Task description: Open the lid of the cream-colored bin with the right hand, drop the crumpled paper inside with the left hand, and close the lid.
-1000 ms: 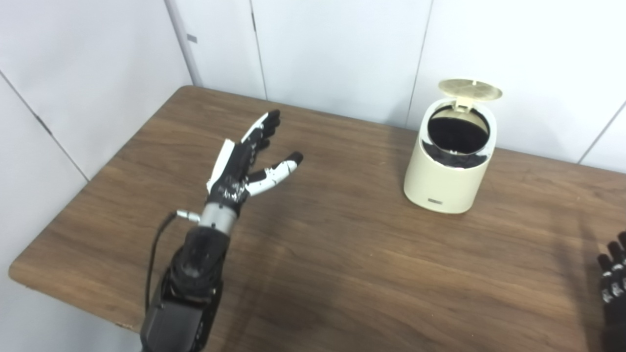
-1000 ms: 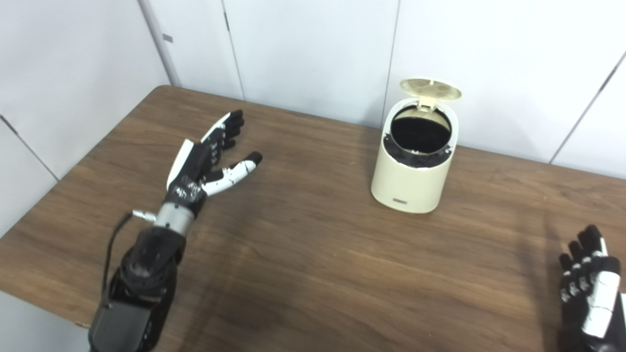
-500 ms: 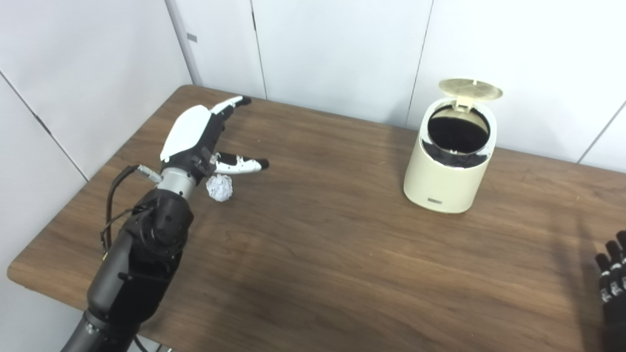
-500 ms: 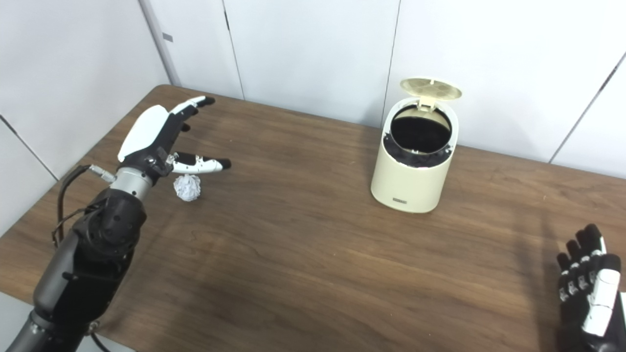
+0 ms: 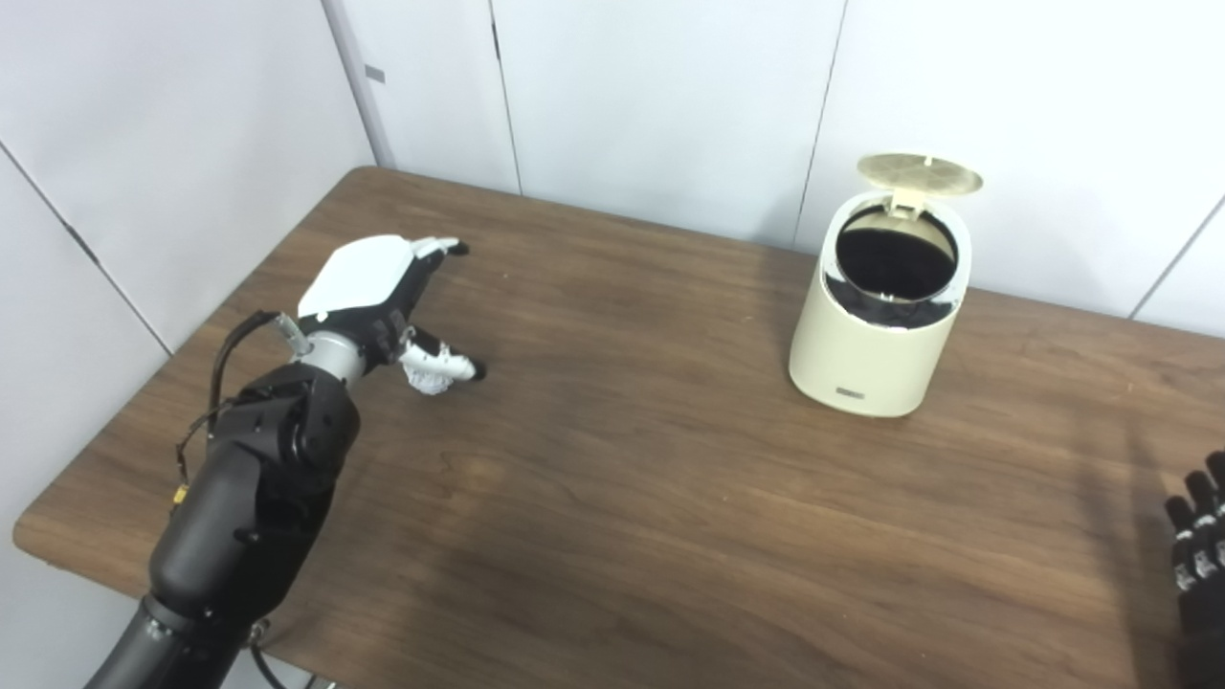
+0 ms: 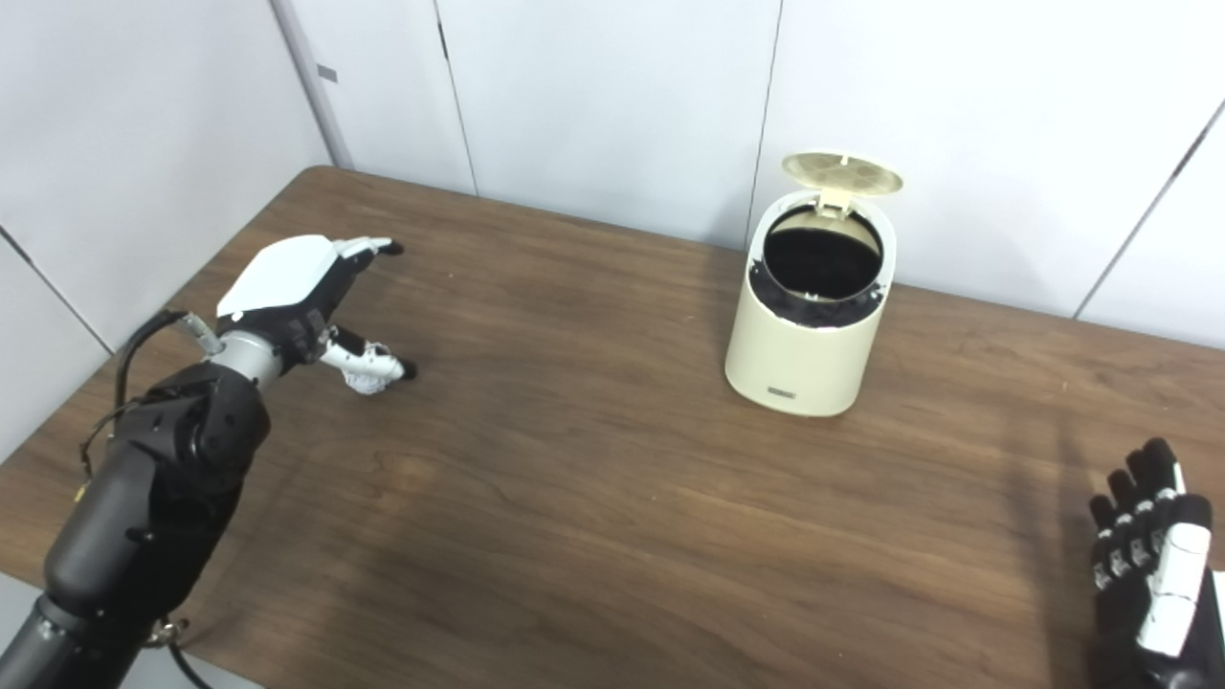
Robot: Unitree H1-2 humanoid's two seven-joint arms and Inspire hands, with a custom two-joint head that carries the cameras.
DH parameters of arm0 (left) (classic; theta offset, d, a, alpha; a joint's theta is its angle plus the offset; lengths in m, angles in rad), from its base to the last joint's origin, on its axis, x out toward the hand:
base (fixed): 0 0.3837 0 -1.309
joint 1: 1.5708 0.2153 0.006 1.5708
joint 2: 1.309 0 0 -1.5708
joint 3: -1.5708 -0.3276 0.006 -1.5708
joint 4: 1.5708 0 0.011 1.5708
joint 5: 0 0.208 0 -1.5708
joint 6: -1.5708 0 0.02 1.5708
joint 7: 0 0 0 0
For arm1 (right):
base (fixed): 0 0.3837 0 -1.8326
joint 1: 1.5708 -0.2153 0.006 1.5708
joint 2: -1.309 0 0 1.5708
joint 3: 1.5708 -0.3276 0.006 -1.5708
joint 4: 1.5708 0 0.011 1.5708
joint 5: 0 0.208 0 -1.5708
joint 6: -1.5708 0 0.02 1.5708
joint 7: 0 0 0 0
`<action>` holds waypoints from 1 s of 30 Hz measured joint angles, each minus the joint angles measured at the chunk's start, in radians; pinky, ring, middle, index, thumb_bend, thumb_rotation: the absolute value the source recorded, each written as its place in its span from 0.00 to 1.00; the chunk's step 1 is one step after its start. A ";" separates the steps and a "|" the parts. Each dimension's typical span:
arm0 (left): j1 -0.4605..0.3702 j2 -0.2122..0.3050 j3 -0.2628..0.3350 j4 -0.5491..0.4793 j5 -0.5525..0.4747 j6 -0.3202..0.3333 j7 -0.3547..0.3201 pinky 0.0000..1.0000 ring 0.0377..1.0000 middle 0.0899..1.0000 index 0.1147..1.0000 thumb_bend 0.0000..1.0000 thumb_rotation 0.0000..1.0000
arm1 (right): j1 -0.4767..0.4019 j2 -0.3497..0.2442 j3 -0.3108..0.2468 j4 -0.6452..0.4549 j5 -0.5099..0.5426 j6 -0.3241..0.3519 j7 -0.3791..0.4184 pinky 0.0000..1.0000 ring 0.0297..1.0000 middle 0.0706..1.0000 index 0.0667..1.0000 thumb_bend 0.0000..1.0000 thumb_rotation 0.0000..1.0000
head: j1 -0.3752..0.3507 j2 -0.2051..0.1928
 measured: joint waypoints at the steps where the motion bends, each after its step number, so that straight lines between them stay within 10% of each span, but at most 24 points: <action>1: 0.000 -0.004 0.003 0.001 0.010 0.000 -0.005 0.79 0.91 0.90 0.86 0.95 0.15 | 0.000 0.000 0.000 0.000 0.000 0.000 0.000 1.00 1.00 1.00 0.98 0.45 1.00 | 0.000 0.000; 30: -0.004 -0.026 0.017 0.111 0.019 -0.001 -0.060 0.72 0.86 0.85 0.81 0.87 0.08 | 0.000 0.016 0.001 0.000 0.007 0.006 -0.010 1.00 1.00 0.99 0.95 0.42 1.00 | -0.020 -0.003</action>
